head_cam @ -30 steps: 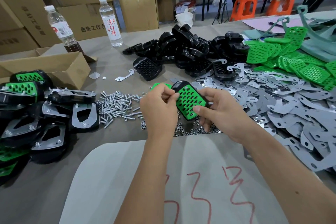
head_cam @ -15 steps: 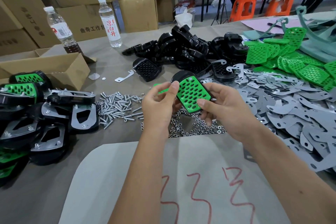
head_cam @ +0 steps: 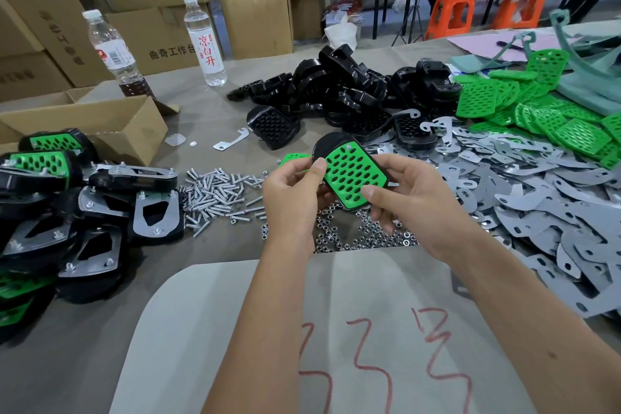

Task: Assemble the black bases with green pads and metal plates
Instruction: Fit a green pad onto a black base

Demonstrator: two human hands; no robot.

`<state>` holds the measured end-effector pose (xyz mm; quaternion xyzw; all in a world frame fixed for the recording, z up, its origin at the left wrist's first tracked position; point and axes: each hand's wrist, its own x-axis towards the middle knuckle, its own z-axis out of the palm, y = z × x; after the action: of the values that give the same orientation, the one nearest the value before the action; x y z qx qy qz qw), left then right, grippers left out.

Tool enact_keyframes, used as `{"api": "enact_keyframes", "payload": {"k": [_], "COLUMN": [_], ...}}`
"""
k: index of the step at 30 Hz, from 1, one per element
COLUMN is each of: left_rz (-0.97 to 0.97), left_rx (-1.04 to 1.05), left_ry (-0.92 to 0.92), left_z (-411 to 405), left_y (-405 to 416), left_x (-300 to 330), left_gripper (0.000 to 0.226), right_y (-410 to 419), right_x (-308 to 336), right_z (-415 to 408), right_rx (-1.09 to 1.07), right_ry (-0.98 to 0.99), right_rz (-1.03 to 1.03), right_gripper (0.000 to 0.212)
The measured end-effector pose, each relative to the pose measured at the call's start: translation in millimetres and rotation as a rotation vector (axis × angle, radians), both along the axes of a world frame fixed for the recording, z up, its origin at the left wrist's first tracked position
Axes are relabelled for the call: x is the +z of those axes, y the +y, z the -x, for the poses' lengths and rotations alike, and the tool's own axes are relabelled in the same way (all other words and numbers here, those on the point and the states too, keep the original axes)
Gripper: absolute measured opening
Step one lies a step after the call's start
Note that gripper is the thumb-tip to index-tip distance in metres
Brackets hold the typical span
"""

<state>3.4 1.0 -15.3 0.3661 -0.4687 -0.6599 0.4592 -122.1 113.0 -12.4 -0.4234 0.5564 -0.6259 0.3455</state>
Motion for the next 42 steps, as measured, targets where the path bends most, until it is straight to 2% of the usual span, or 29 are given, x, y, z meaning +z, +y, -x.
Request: {"api": "enact_keyframes", "payload": {"k": [8,9,11,13,15,16,18,20,23,25,26,28,30,32,37,42], "left_rz": [0.027,0.04,0.065,0.017,-0.12,-0.182,-0.236,-0.253,-0.343,-0.386,-0.397,-0.421,-0.437,-0.436,-0.398,-0.364], "left_rx": [0.143,0.161,0.19,0.16,0.041,-0.021,-0.093,-0.086,-0.074,-0.085,-0.096,-0.09,-0.075,-0.065,-0.043,-0.015], "left_ry": [-0.032,-0.043,-0.083,-0.101,-0.062,-0.021,0.056,0.096,0.16,0.204,0.226,0.259,0.275,0.273,0.231,0.227], "left_z": [0.4,0.3,1.3,3.4,5.2,5.8,6.6,4.8,1.3,0.0,-0.2,-1.0,-1.0,-0.4,-0.7,-3.4], "left_y": [2.7,3.6,5.6,9.8,14.6,16.7,17.9,16.8,12.3,10.8,10.3,9.8,9.6,10.0,11.1,9.8], "left_x": [3.0,2.4,1.1,4.8,12.7,15.5,15.5,14.8,13.8,14.0,13.5,13.1,12.6,12.7,12.0,13.7], "left_gripper": [0.006,0.007,0.011,0.03,0.041,0.041,0.024,0.005,0.028,0.036,0.036,0.035,0.035,0.038,0.043,0.04], "right_y": [-1.7,-2.8,-4.9,-7.1,-9.0,-9.4,-8.9,-7.5,-6.2,-5.0,-3.8,-0.5,2.5,3.3,0.5,0.8], "right_x": [-0.5,-0.4,-1.9,-3.6,-4.9,-5.1,-4.5,-3.5,0.5,1.4,0.9,-1.8,-4.5,-4.9,-7.0,-6.8], "right_z": [-8.8,-11.3,-15.4,-22.4,-27.2,-28.6,-29.8,-28.7,-26.2,-18.5,-11.4,8.7,24.8,29.1,27.0,25.3], "right_rx": [-0.073,-0.122,-0.242,-0.309,-0.283,-0.262,-0.218,-0.182,-0.202,-0.353,-0.454,-0.615,-0.643,-0.6,-0.63,-0.635], "right_ry": [0.118,0.197,0.522,0.852,0.956,0.972,0.998,0.976,0.86,0.822,0.85,0.971,1.059,1.066,0.976,0.977], "right_rz": [0.043,0.063,0.097,0.079,0.03,0.015,0.042,0.118,0.194,0.209,0.17,-0.085,-0.429,-0.59,-0.475,-0.349], "right_gripper": [0.034,0.035,0.038,0.043,0.051,0.056,0.059,0.051,0.03,0.016,0.013,0.019,0.036,0.048,0.046,0.039]}}
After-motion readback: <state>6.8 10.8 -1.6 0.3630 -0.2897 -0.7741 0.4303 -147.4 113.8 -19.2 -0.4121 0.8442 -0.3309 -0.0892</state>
